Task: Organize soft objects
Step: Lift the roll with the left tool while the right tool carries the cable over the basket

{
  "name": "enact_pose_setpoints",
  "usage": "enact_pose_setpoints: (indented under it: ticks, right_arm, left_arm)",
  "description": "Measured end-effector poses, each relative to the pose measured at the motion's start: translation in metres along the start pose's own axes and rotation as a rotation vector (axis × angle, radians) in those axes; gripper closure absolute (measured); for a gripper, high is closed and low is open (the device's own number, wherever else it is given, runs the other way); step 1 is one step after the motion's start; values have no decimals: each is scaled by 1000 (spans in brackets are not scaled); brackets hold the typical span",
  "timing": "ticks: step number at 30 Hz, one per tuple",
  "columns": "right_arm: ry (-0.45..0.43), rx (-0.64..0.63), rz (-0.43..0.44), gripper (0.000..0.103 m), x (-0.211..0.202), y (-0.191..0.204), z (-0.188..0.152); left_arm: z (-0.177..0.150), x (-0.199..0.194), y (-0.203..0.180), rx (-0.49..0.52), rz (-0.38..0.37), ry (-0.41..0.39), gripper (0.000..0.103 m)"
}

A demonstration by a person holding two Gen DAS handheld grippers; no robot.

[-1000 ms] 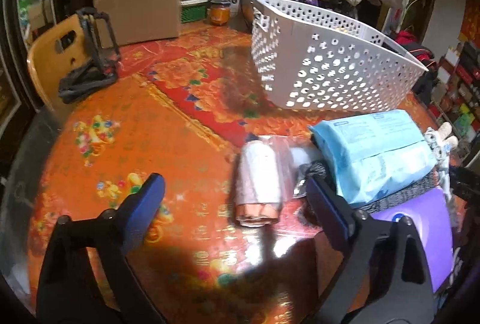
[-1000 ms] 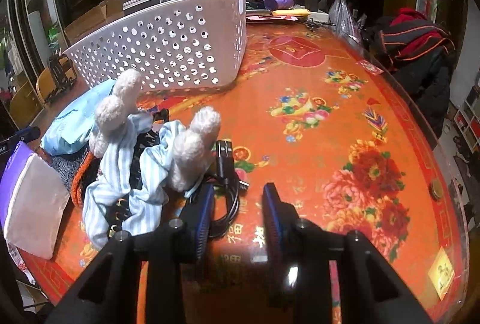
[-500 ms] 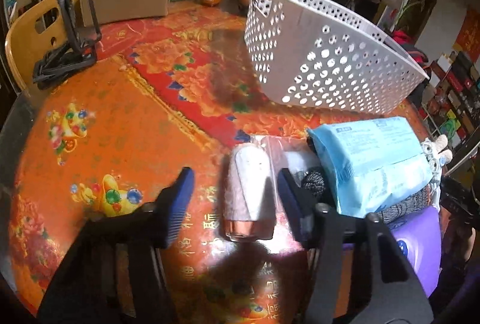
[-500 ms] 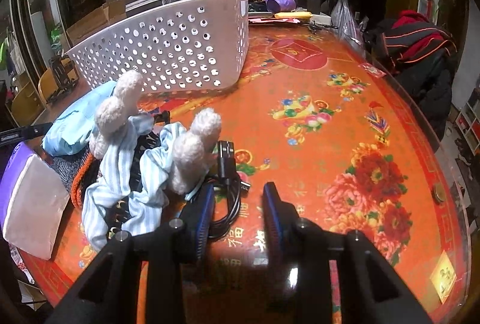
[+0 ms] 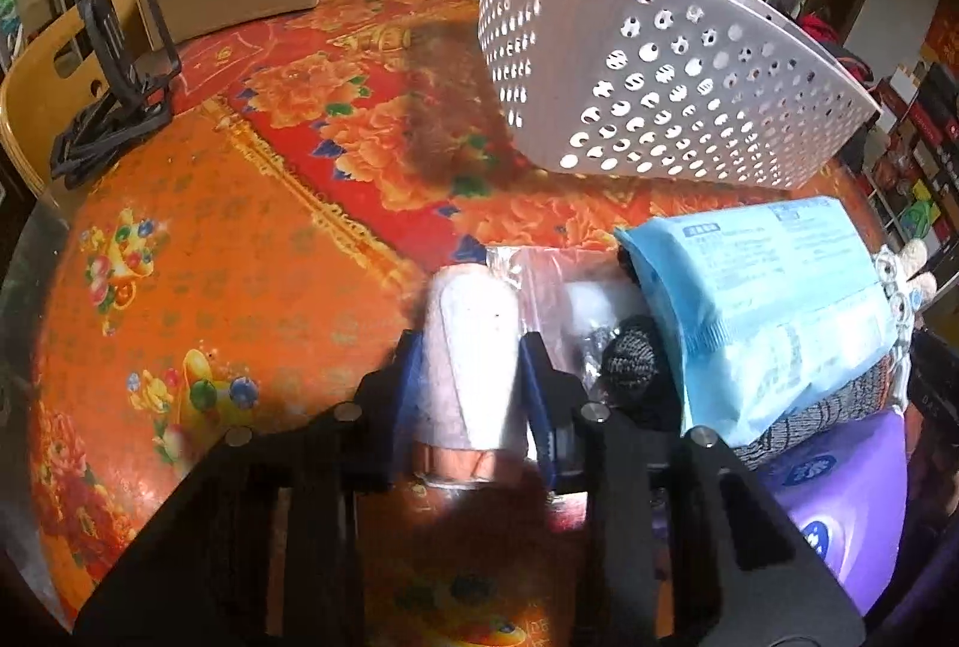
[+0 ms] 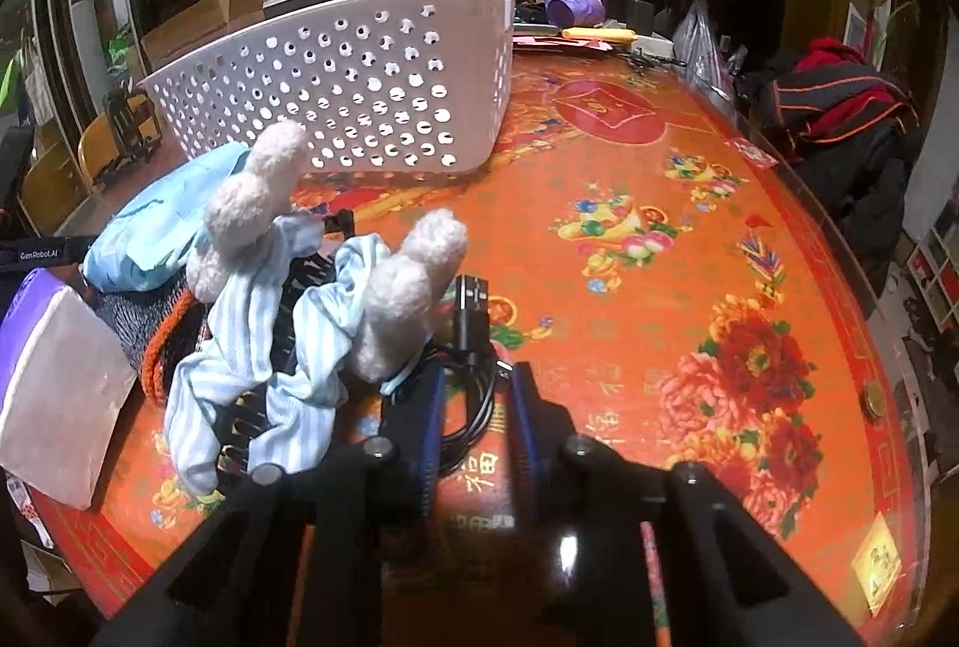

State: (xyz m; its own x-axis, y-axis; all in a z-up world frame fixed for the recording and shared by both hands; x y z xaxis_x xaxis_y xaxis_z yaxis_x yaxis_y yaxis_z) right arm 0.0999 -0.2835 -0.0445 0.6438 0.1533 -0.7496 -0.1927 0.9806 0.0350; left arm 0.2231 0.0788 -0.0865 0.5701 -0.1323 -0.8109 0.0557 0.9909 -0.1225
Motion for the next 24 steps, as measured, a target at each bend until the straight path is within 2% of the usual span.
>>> enact_pose_setpoints:
  ticks: [7, 11, 24]
  right_arm:
    - [-8, 18, 21, 95, -1, -4, 0]
    - [-47, 63, 21, 95, -8, -12, -1]
    - [-139, 94, -59, 95, -31, -28, 6]
  left_arm:
    - [-3, -5, 1, 3, 1, -37, 73]
    - [-5, -12, 2, 10, 11, -68, 73]
    - [-7, -40, 13, -20, 28, -171, 73]
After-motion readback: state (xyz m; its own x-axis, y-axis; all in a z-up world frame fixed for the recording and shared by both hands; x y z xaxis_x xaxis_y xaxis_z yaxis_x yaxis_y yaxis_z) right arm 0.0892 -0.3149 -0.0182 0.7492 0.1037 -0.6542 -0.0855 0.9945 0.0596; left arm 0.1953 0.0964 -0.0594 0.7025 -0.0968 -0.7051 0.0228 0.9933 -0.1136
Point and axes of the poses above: each gripper's, at about its wrist camera, not at the fingertips, and x roughly the way its jaws point, y to its left, z to its top, the point moved 1 cm from there along x, roughly the way its jaws point, and after that the axes turned 2 degrees about -y, right-handed, at the moved point
